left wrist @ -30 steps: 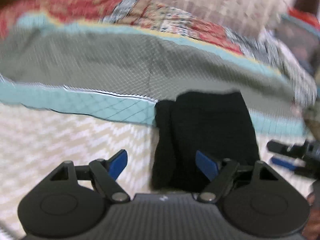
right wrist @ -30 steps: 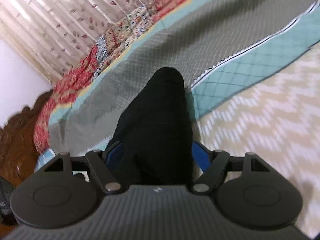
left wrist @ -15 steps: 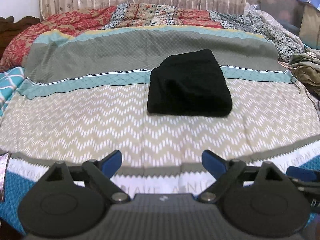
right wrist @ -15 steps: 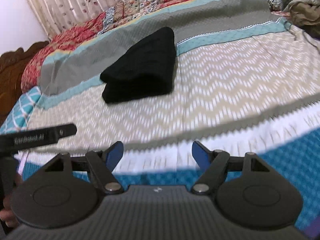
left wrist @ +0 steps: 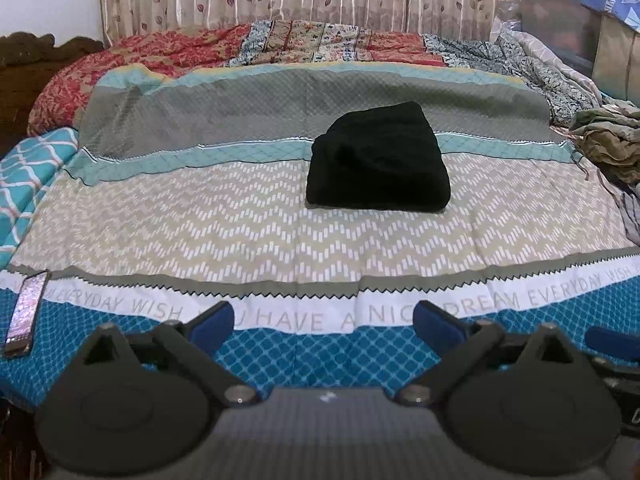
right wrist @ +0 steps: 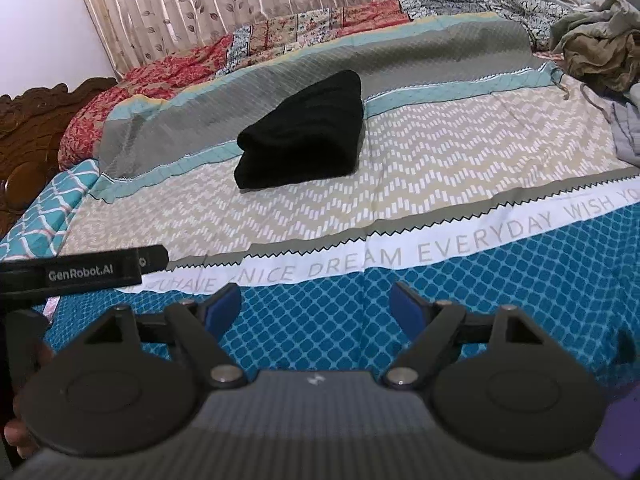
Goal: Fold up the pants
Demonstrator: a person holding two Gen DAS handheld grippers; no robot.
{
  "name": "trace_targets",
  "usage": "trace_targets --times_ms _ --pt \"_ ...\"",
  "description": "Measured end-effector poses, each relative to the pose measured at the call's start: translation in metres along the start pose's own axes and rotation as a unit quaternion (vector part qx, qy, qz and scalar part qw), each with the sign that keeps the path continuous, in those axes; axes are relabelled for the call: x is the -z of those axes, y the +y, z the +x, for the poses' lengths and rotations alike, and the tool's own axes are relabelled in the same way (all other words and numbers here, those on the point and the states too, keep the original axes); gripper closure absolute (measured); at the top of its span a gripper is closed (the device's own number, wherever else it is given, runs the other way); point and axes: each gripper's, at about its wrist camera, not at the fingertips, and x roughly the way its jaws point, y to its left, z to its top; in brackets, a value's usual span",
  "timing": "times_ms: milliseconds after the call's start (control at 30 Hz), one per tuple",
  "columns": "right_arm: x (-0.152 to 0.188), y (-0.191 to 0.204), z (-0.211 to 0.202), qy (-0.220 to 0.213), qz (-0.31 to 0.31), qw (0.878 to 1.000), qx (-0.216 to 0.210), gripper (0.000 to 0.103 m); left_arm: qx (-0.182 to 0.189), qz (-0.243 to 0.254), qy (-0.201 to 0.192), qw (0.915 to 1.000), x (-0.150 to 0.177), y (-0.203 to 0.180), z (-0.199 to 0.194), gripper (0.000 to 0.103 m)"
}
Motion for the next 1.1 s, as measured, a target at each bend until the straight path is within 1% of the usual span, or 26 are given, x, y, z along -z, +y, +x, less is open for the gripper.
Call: trace_targets --times_ms 267,467,667,833,1000,1100 --pt "0.009 -0.001 -0.022 -0.028 0.002 1.000 -0.008 0.016 -0.019 0.006 -0.017 0.9996 0.015 -0.006 -0.026 0.000" --pt "0.017 -0.003 -0.033 -0.047 0.010 0.999 -0.006 0.015 -0.024 0.015 -0.023 0.9993 0.021 -0.010 -0.036 0.000" --pt "0.014 -0.010 -0.026 -0.050 0.032 0.998 -0.005 0.012 -0.028 0.019 -0.036 0.9988 0.020 -0.012 -0.040 0.000" --pt "0.016 -0.009 -0.027 -0.047 0.037 0.998 -0.013 0.009 -0.027 0.016 -0.037 0.9988 0.025 -0.010 -0.045 0.000" --pt "0.016 -0.007 -0.029 -0.048 0.037 0.998 -0.012 0.009 -0.036 0.032 -0.031 0.9984 0.030 -0.015 -0.046 0.000" --pt "0.015 -0.007 -0.028 -0.050 0.038 0.998 -0.010 0.009 -0.051 0.041 -0.029 0.9974 0.030 -0.018 -0.046 0.000"
